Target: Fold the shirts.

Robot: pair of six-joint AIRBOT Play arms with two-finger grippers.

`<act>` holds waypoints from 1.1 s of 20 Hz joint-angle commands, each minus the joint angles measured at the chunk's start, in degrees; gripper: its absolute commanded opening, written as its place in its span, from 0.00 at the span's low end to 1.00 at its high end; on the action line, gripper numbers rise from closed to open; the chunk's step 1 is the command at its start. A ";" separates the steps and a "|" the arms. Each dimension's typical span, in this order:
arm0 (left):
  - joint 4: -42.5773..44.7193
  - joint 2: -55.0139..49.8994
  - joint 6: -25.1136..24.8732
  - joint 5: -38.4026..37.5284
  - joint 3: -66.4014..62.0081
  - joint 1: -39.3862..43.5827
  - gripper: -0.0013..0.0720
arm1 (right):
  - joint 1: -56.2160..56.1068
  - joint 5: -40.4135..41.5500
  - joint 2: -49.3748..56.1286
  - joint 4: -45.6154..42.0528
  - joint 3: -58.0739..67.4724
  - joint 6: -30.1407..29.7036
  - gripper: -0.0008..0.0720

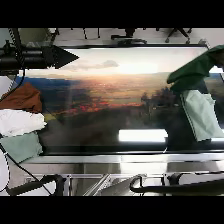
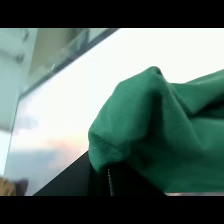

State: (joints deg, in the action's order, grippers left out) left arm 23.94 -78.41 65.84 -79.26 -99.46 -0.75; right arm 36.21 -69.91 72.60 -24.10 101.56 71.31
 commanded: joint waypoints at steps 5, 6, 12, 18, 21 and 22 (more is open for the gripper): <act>0.04 0.02 0.00 -1.95 0.02 0.04 0.04 | 12.04 -8.17 -1.09 -7.30 0.26 6.40 0.04; 0.04 0.02 0.00 -2.38 0.04 0.09 0.04 | 12.04 -8.61 -1.33 -8.85 0.26 7.65 0.04; 0.02 0.02 0.00 -6.08 0.04 0.13 0.04 | 12.02 -18.38 -4.76 -31.95 0.26 28.79 0.04; 0.02 0.02 -0.02 -8.41 0.02 0.13 0.04 | 12.02 -32.26 -5.40 -52.28 -1.38 32.20 0.06; 0.00 0.02 0.00 -8.41 0.02 0.13 0.04 | 12.02 -34.80 -5.03 -56.57 -4.72 32.24 0.58; 0.00 0.02 0.00 -8.35 0.02 0.13 0.04 | 12.02 -35.26 -4.50 -56.50 -4.83 32.22 0.66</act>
State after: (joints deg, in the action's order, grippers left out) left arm 23.94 -78.41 65.84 -87.20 -99.44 -0.67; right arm 48.21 -101.16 67.55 -74.72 98.41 102.50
